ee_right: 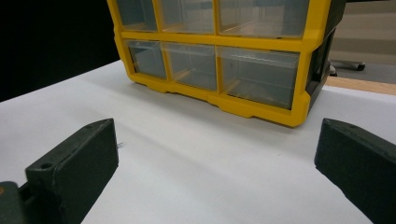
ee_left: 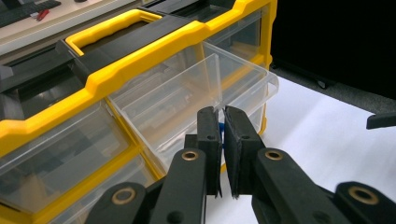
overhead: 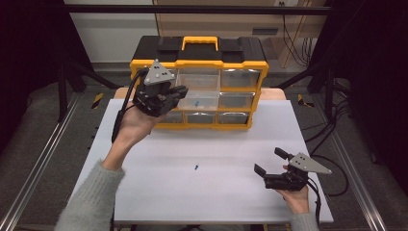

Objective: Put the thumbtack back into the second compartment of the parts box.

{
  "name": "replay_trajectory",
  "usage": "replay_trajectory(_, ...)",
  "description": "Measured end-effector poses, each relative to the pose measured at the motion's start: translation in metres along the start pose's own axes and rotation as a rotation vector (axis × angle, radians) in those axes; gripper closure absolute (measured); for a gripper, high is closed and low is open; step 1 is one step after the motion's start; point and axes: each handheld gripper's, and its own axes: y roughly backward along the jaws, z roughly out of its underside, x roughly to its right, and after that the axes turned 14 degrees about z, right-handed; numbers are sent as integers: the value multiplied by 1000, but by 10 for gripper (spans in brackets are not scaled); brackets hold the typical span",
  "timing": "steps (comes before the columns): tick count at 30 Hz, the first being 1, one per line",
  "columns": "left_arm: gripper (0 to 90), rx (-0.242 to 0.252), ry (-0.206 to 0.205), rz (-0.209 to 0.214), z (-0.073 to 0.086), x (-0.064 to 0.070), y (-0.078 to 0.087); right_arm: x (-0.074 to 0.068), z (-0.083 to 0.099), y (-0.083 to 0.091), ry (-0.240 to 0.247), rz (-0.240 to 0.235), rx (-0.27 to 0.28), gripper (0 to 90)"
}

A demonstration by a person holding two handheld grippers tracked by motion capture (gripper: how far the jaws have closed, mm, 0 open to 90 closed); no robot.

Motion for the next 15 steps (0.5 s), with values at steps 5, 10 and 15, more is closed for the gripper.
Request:
replay_trajectory(5, 843, 2, 2, 0, -3, -5, -5, 0, 0, 0, -6, -3, 6, 3)
replay_trajectory(10, 843, 11, 14, -8, -7, -11, -9, 1, 0, 0, 2, 0, 4, 3)
replay_trajectory(15, 842, 22, 25, -14, -9, -19, -13, 1, 0, 0, 0, 1, 10, 3)
